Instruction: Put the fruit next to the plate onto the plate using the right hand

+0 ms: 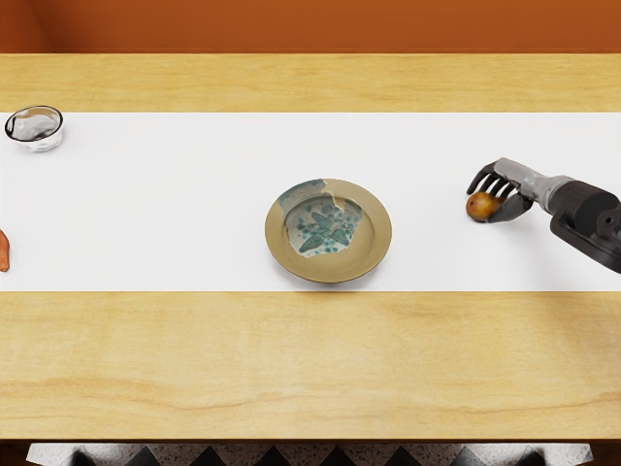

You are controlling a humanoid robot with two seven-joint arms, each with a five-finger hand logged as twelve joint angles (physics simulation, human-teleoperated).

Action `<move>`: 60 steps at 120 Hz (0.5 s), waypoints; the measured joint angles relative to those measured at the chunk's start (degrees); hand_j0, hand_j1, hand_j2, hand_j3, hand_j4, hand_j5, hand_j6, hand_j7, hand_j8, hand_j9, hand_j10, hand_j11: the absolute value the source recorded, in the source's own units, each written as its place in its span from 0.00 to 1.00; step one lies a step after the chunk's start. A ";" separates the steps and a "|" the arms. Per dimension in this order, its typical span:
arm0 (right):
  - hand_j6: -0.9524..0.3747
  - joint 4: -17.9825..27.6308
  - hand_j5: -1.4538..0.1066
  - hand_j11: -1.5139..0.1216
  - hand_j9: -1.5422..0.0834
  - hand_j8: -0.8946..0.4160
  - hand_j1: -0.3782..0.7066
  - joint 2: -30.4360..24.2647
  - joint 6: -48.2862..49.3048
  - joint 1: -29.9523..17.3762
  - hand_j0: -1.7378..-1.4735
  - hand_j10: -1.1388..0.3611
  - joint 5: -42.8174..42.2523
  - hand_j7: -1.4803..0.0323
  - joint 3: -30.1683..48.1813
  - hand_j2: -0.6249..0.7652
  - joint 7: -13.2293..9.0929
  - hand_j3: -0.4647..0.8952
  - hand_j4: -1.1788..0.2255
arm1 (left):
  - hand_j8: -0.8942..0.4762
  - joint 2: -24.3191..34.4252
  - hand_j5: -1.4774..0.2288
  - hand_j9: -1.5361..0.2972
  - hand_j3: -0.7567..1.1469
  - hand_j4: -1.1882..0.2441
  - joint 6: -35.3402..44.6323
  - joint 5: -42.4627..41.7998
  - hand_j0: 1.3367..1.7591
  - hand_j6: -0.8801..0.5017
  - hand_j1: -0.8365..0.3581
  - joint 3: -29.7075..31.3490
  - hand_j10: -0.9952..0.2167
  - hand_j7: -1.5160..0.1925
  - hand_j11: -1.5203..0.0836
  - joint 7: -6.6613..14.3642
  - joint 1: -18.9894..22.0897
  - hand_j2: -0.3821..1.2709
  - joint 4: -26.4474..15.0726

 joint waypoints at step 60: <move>0.29 0.00 0.29 0.29 0.32 0.26 0.59 -0.56 6.88 0.92 0.33 0.37 2.26 0.33 1.40 0.60 -0.03 0.34 0.37 | 0.64 0.00 0.85 0.82 0.40 0.81 0.00 0.00 0.76 0.62 0.97 0.02 0.80 0.87 0.93 0.00 0.00 0.23 0.00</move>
